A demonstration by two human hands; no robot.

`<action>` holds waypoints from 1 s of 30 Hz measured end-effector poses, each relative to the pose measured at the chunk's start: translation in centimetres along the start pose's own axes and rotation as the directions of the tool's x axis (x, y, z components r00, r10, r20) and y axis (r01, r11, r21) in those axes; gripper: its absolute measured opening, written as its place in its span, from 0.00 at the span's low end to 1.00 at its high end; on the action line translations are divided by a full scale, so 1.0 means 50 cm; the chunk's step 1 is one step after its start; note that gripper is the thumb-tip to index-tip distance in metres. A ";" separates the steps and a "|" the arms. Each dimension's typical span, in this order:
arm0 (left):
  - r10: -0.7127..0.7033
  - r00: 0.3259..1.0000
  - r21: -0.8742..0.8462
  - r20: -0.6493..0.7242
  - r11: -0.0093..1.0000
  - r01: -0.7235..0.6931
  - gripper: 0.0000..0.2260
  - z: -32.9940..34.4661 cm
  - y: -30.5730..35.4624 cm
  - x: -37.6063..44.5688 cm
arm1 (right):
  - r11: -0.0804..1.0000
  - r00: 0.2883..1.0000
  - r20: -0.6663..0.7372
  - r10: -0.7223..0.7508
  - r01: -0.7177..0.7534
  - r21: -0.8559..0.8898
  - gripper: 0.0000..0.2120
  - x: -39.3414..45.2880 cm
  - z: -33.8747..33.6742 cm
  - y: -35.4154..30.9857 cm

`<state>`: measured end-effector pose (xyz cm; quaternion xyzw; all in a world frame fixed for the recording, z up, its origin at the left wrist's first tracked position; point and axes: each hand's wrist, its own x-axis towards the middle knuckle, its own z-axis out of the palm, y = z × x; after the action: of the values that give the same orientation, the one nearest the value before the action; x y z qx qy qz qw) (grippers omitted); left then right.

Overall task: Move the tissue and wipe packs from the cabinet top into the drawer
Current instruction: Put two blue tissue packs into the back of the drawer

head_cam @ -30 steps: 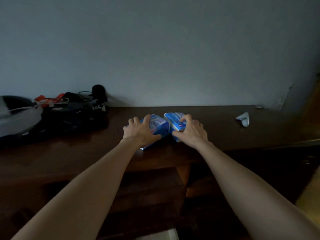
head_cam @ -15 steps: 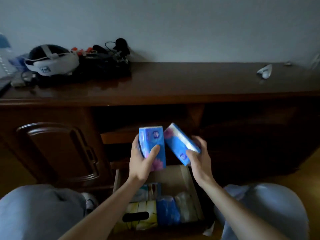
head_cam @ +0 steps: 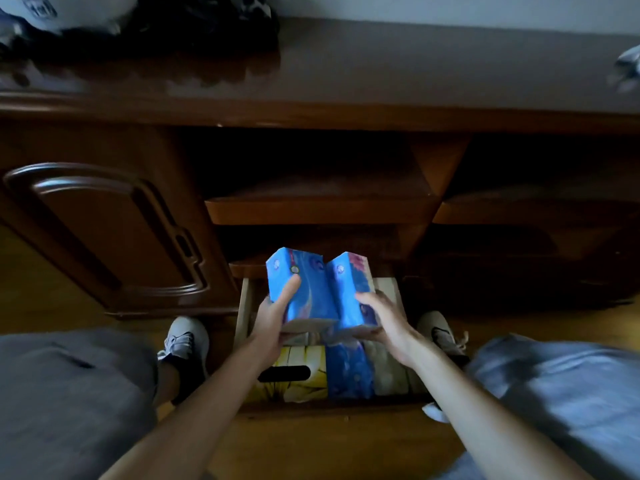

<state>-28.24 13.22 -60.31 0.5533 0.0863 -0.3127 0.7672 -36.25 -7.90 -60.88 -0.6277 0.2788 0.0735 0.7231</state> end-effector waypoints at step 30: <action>-0.284 0.928 -0.083 -0.241 0.959 0.271 0.16 -0.073 -0.101 0.184 | 0.933 0.764 -0.637 0.099 -0.294 -0.207 0.23 0.302 -0.059 0.143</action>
<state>-23.09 12.00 -70.07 0.5517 0.2672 -0.3436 0.7114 -27.84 -12.95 -74.70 -0.6842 0.5501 -0.0188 0.4784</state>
